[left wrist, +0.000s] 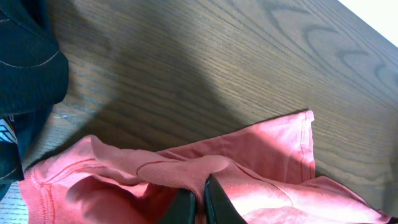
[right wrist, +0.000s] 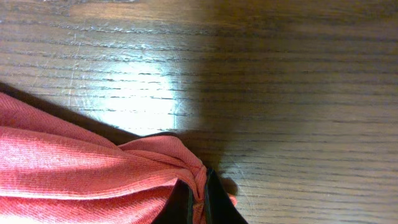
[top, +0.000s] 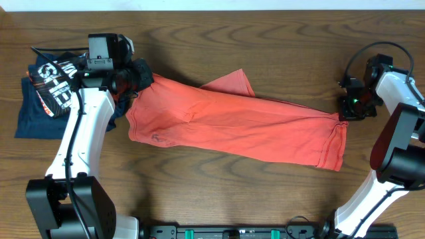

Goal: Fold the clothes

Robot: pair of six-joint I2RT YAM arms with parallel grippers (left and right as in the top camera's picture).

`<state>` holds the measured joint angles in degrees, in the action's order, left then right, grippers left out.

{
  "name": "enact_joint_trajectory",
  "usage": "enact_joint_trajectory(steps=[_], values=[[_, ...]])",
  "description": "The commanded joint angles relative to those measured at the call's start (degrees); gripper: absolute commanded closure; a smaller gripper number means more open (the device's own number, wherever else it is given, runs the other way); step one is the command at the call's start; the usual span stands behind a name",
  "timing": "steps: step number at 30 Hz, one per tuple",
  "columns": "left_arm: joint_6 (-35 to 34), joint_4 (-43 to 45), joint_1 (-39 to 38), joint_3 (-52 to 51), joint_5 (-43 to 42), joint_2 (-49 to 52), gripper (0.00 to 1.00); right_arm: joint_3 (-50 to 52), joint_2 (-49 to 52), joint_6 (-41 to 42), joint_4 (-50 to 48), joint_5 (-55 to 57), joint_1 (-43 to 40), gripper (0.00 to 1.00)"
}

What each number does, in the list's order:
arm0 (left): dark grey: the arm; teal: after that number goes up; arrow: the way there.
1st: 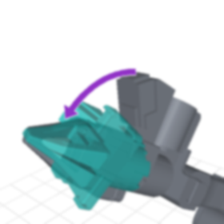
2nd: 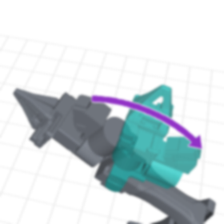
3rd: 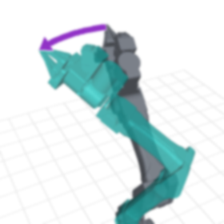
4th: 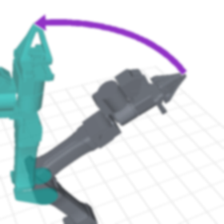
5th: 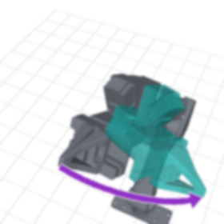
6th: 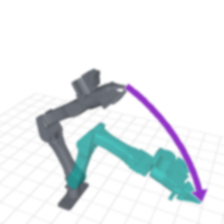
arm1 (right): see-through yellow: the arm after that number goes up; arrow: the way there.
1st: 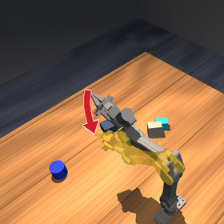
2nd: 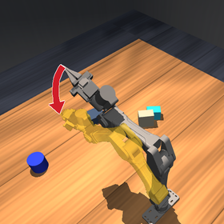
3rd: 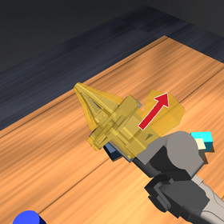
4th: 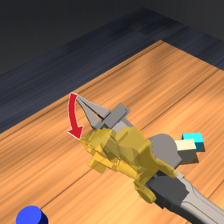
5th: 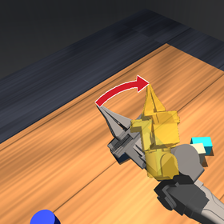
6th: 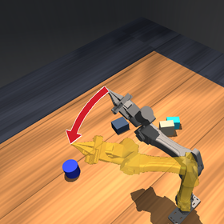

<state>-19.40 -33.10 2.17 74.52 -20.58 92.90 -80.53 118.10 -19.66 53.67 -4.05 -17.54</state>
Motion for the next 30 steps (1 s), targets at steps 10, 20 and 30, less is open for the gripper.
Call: enact_joint_trajectory(steps=[10,20,30], values=[[0.98,0.02,0.0,0.57,0.74,-0.28,0.94,-2.1,-6.43,5.95,-0.11,6.21,-0.87,0.91],[0.96,0.02,0.0,0.57,0.74,-0.28,0.94,-2.19,-8.37,5.92,1.27,5.73,-0.83,0.84],[0.96,0.0,0.0,0.57,0.74,-0.28,0.94,-1.84,-8.09,5.68,-0.46,5.77,-1.07,0.59]])
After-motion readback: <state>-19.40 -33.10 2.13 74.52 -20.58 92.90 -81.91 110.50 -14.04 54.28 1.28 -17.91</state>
